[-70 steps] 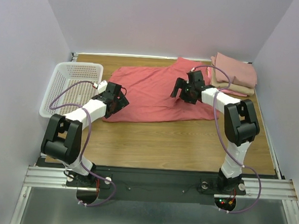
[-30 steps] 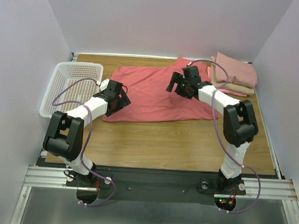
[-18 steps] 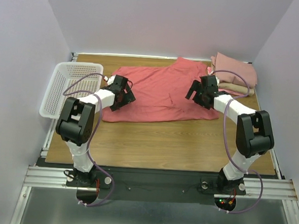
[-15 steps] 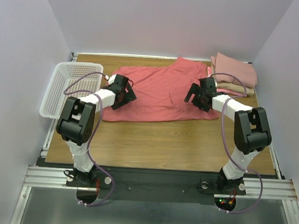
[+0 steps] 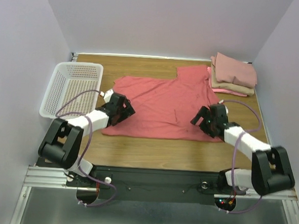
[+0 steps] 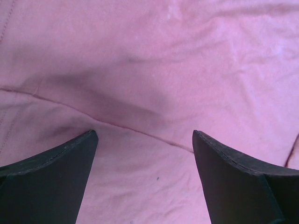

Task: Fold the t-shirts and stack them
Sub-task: Fold the tshirt

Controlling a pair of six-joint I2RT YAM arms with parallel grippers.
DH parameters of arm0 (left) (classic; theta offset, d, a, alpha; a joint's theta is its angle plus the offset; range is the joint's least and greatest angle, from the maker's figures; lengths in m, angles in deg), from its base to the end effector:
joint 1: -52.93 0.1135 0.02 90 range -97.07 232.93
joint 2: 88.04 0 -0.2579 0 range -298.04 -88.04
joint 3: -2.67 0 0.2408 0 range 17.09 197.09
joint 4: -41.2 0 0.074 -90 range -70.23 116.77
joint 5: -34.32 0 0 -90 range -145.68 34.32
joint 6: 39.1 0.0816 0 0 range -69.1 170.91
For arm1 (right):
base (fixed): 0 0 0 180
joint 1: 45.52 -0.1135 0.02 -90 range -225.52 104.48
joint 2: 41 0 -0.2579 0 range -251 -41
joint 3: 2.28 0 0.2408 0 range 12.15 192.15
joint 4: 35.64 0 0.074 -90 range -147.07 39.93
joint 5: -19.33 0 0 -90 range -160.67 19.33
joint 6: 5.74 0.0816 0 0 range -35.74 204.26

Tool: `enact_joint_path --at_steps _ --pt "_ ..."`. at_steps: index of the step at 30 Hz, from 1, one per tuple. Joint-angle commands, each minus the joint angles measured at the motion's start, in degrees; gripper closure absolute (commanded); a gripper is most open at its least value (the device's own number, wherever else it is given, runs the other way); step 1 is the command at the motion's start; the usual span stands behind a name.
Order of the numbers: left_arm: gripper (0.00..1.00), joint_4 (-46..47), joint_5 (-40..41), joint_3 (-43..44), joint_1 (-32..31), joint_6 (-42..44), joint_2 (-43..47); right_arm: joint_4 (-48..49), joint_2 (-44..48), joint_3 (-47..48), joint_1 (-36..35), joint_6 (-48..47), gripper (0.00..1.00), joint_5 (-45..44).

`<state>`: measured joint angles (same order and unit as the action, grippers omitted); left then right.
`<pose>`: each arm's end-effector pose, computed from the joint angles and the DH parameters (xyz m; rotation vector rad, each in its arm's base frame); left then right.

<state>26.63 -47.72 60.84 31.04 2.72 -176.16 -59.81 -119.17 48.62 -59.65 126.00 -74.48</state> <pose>0.3109 -0.1128 0.1425 -0.6089 2.3022 -0.4371 0.2710 0.0626 0.1341 0.6239 2.4174 0.3357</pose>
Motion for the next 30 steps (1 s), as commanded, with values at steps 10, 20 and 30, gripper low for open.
enact_joint_path --at_steps 10,20,30 --pt "0.02 -15.9 -1.6 -18.5 -12.7 -20.5 26.7 -26.1 42.6 -17.0 0.4 14.0 0.0 4.3" --pt "0.01 -31.1 10.5 -5.5 -13.2 -17.1 34.2 -30.7 40.7 -1.3 0.4 6.8 0.0 -2.2" --pt "0.02 -42.7 25.3 28.8 -7.7 -9.9 7.6 -24.6 24.1 12.9 0.4 -0.2 0.0 -6.3"
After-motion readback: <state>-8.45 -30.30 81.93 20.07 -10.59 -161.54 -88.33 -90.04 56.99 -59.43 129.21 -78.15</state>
